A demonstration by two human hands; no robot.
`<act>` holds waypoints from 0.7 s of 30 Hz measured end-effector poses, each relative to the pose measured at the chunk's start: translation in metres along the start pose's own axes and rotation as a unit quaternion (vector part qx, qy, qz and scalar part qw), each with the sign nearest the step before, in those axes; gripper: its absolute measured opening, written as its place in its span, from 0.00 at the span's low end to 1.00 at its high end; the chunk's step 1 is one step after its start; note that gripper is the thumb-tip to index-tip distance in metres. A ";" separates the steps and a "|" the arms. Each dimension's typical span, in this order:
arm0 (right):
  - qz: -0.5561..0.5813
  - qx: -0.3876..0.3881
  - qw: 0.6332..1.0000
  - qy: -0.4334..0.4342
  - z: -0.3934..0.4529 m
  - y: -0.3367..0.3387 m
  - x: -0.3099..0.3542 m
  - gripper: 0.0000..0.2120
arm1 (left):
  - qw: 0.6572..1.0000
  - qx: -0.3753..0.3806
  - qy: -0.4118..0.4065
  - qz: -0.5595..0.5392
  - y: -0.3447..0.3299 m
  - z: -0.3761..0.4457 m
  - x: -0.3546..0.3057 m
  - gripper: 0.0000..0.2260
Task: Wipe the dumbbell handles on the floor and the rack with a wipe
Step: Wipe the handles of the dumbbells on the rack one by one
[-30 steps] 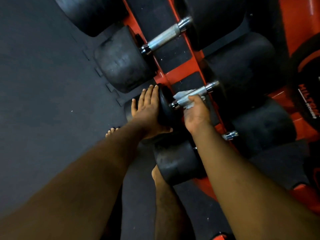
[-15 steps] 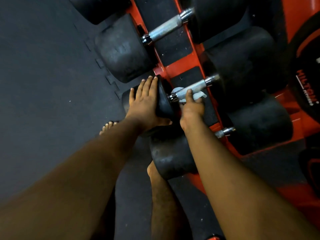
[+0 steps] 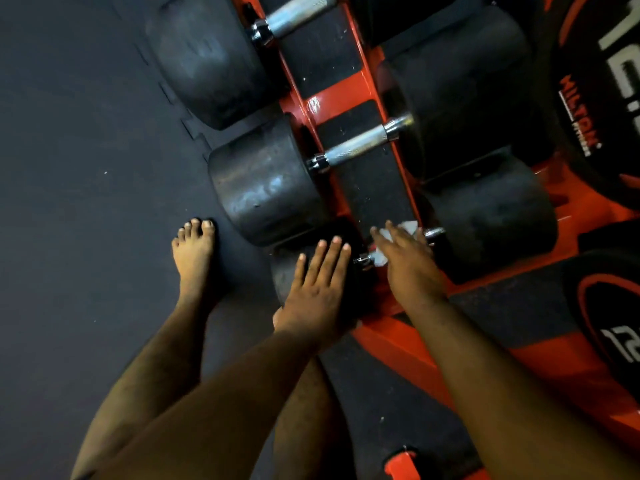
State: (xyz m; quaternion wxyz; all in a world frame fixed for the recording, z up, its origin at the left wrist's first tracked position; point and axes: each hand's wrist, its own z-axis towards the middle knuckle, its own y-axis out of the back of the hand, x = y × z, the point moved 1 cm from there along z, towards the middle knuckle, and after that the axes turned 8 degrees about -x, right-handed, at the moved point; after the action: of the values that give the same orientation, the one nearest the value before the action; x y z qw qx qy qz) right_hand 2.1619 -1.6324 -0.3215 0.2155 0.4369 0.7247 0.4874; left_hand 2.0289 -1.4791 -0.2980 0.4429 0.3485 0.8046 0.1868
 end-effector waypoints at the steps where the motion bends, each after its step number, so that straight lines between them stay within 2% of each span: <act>1: -0.037 0.046 0.997 0.046 -0.002 -0.005 0.000 0.24 | 1.000 -0.009 0.022 -0.004 0.000 0.005 -0.003 0.60; 4: -0.038 0.122 0.978 0.164 0.003 -0.009 0.004 0.25 | 0.998 -0.004 0.062 -0.011 0.006 0.022 -0.006 0.62; 5: -0.064 0.130 0.976 0.161 0.007 -0.006 0.002 0.25 | 0.998 0.002 0.064 -0.009 0.008 0.024 -0.005 0.63; 9: -0.161 0.073 0.984 0.007 0.008 0.005 -0.009 0.25 | 0.996 0.026 0.077 -0.027 0.012 0.024 -0.003 0.65; 11: -0.140 0.075 0.987 0.026 -0.008 0.000 0.008 0.25 | 0.996 0.026 0.082 -0.039 0.012 0.026 -0.002 0.65; 14: -0.075 0.109 0.983 0.130 -0.016 0.000 0.020 0.29 | 0.995 0.037 0.078 -0.040 0.014 0.027 -0.001 0.64; 16: -0.104 0.099 0.982 0.119 -0.006 0.008 0.007 0.28 | 0.995 0.054 0.079 -0.037 0.017 0.027 -0.002 0.64; 18: -0.151 0.085 0.983 0.061 -0.003 0.009 -0.002 0.24 | 0.993 0.072 0.087 -0.032 0.020 0.028 -0.005 0.64; 21: -0.096 0.105 0.989 0.053 -0.007 -0.002 0.016 0.21 | 0.991 0.094 0.095 -0.025 0.022 0.030 -0.006 0.63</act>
State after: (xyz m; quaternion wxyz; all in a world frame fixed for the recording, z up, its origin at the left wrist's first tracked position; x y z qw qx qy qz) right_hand 2.1479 -1.6227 -0.3183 0.1757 0.3594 0.8204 0.4084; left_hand 2.0657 -1.4687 -0.2969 0.3348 0.3493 0.8651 0.1319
